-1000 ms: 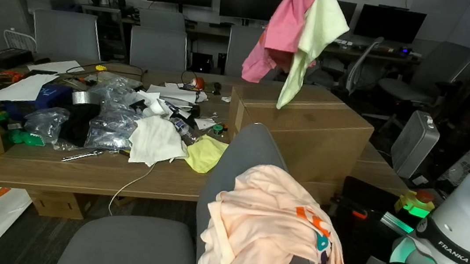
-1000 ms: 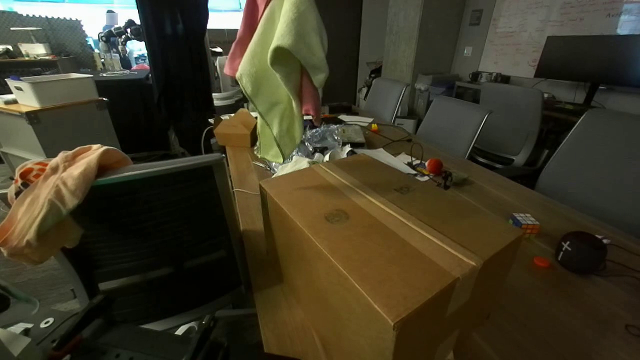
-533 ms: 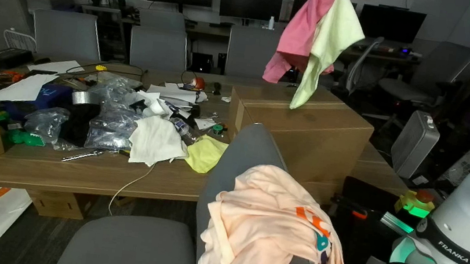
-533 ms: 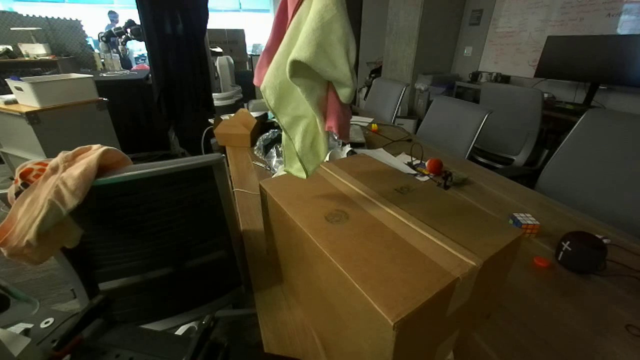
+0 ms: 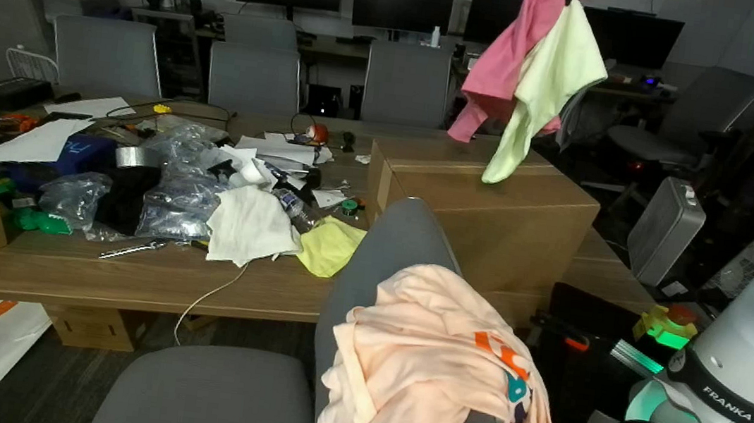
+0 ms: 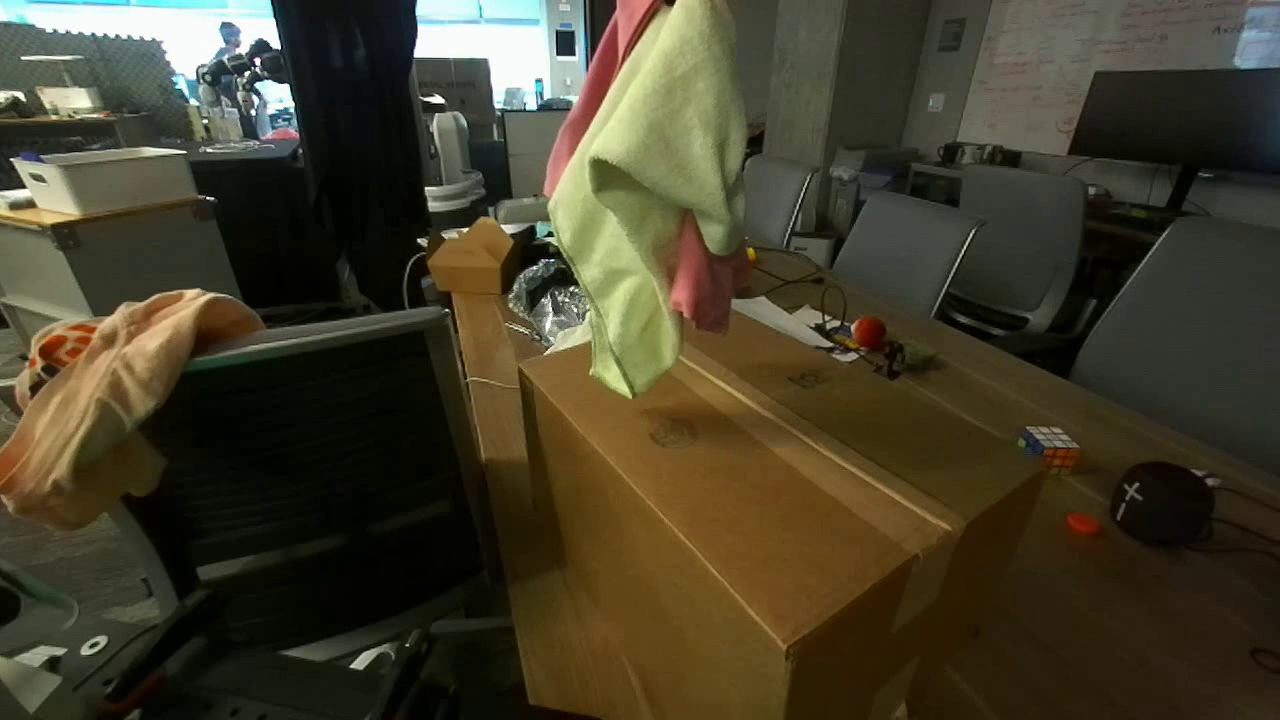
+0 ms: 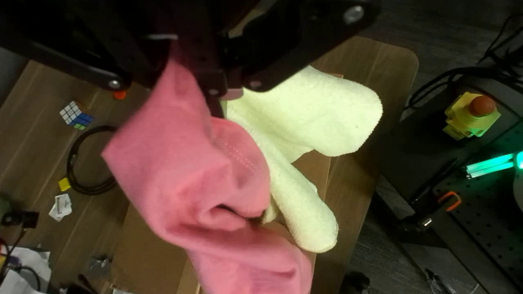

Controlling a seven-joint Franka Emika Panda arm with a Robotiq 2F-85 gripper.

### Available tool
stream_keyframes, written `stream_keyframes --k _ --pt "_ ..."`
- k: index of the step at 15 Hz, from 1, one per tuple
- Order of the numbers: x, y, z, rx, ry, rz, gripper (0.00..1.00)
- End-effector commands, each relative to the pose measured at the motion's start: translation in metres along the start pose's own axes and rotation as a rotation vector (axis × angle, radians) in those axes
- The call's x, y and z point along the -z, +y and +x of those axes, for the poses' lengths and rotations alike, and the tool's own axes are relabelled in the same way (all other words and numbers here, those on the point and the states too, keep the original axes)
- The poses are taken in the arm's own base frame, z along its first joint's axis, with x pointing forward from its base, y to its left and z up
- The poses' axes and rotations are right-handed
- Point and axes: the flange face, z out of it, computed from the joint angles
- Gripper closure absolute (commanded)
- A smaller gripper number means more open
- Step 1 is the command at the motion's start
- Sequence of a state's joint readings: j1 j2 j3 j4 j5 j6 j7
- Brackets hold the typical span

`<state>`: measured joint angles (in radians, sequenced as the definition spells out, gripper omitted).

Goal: Pick up the clothes from the headrest of the chair and put them on the box

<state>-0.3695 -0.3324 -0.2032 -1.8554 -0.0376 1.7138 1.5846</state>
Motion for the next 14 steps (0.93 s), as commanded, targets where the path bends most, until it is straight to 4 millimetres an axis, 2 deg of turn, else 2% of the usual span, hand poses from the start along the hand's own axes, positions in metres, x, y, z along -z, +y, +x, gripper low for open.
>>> stream_keyframes --k 1,2,3,8,10,12,14 --pt "0.009 0.008 0.007 -0.057 0.008 0.017 0.98" --pt "0.009 0.008 0.007 -0.051 -0.001 0.020 0.86" --pt "0.007 0.009 0.005 -0.035 -0.015 0.011 0.65" --pt "-0.002 0.011 -0.007 0.034 -0.018 0.006 0.29" --pt "-0.011 0.016 -0.019 0.104 -0.026 -0.016 0.14" --pt "-0.022 0.027 -0.046 0.233 -0.048 -0.035 0.01" --pt "-0.035 0.043 -0.084 0.338 -0.067 -0.075 0.00"
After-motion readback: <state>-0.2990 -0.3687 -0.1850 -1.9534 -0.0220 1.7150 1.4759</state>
